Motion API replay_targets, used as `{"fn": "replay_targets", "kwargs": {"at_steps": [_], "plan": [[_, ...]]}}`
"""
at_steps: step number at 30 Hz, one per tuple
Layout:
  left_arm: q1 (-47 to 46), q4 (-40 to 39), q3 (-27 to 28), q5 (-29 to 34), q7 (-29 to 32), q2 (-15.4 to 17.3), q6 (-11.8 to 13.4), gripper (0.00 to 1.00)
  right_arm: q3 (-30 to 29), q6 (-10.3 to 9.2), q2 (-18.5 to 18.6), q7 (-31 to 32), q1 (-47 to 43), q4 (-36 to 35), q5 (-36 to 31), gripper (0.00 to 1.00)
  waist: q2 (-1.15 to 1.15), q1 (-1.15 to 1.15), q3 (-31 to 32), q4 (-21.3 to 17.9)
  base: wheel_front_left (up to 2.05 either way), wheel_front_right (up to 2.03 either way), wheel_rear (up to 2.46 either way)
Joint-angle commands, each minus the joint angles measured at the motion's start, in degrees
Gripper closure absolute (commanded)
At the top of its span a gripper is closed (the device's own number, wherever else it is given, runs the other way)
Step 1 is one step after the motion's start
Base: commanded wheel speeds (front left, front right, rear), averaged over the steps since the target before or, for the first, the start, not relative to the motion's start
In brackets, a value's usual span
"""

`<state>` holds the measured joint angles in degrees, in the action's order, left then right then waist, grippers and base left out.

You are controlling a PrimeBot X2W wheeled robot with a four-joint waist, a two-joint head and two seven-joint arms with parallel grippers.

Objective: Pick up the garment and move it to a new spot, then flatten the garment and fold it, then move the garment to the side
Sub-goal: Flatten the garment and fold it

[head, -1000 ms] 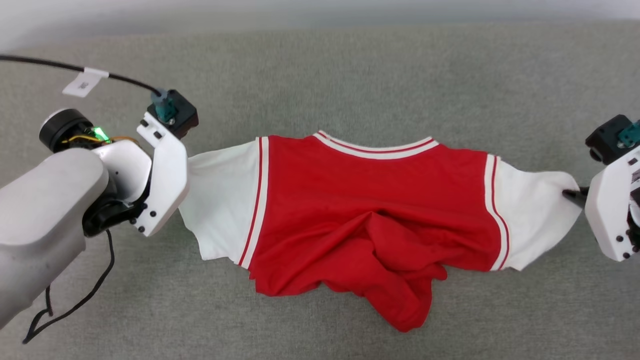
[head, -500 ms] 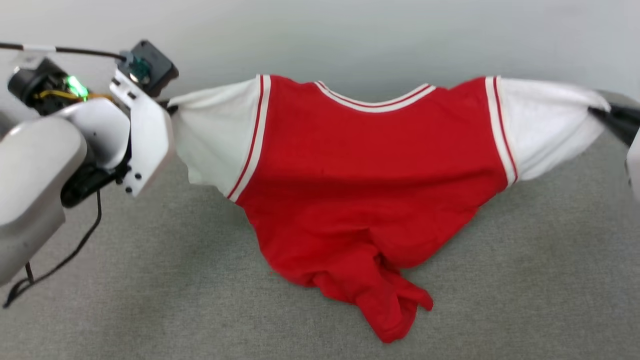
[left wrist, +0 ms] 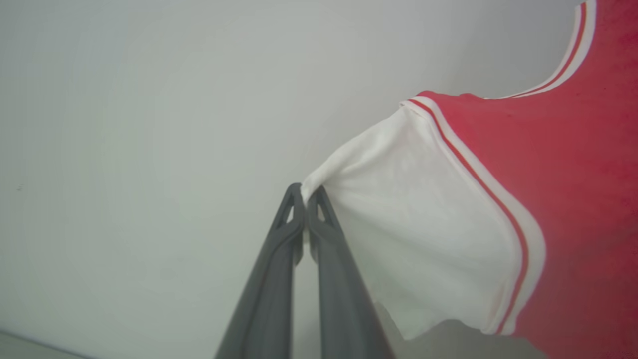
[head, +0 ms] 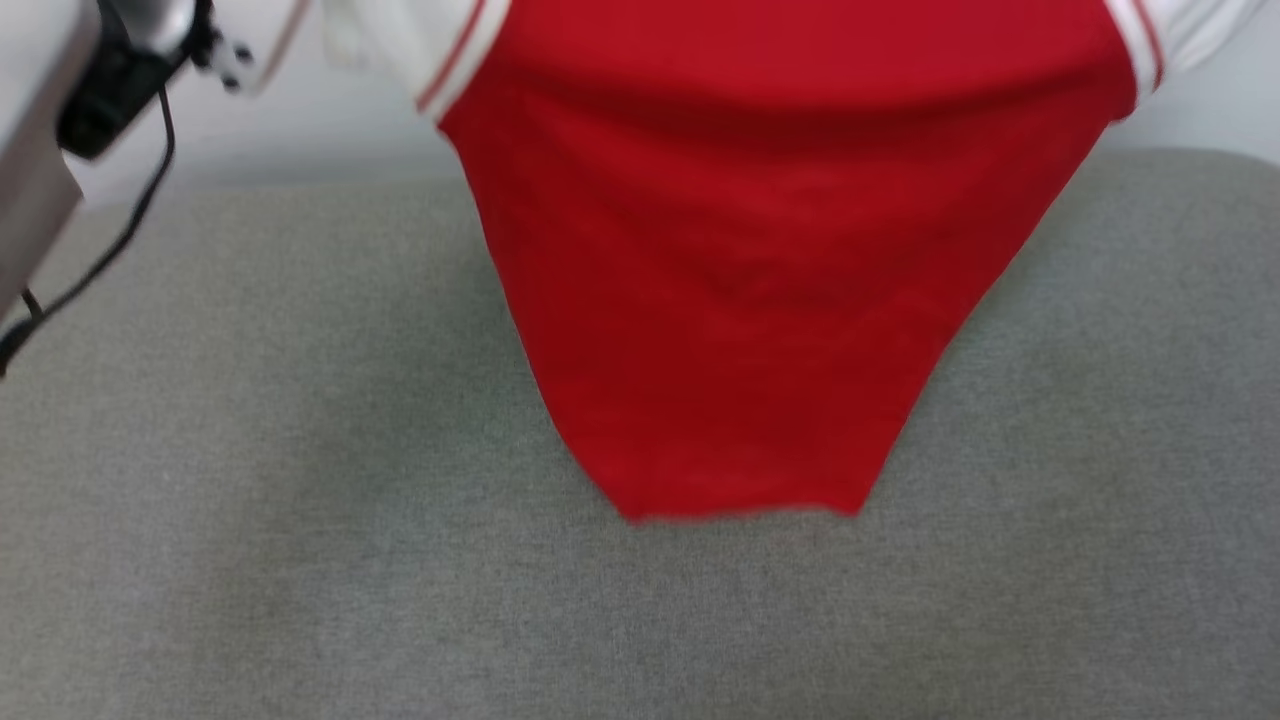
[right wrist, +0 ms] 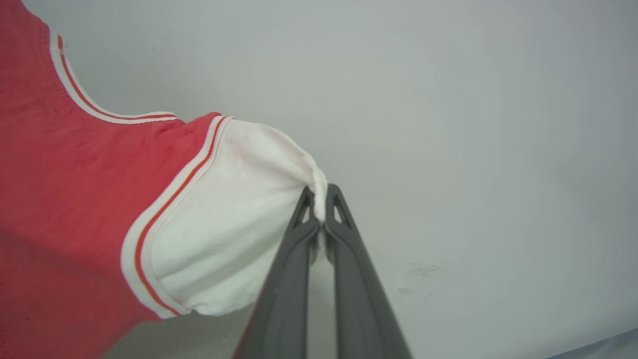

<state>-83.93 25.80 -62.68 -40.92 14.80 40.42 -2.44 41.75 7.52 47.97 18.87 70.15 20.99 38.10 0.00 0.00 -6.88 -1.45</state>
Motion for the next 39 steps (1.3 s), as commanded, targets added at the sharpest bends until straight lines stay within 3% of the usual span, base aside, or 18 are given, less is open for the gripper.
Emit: {"fn": "replay_targets", "kwargs": {"at_steps": [1,9,20,30,39], "plan": [[-2.66,1.47,0.72,0.89,-1.15,-0.81,0.51,1.00,-0.68,-0.06,-1.19,-0.35,3.11,1.60,-0.86,1.00,0.00,0.00,-2.50,0.21,0.00,0.00,0.00],[-14.73,9.30,4.19,4.73,-7.43,-3.37,1.52,1.00,-2.77,-0.06,-4.83,-2.69,17.95,9.12,-6.17,1.00,0.00,0.00,-10.52,0.60,0.00,0.00,0.00],[-25.23,18.12,6.59,5.52,-12.80,-6.71,-0.10,1.00,-2.17,-0.06,-7.96,-5.92,32.87,16.39,-11.15,1.00,0.00,0.00,-19.08,1.81,0.00,0.00,0.00],[-22.23,25.17,5.66,4.02,-18.09,-10.06,-2.58,1.00,2.59,-0.06,-9.11,-11.96,28.10,21.23,-8.18,1.00,0.00,0.00,-21.32,2.71,0.00,0.00,0.00],[-8.62,26.42,5.20,-0.18,-25.12,-8.82,-4.03,1.00,9.53,-0.06,-8.97,-18.72,14.89,21.08,-3.33,1.00,0.00,0.00,-18.00,2.03,0.00,0.00,0.00]]}}
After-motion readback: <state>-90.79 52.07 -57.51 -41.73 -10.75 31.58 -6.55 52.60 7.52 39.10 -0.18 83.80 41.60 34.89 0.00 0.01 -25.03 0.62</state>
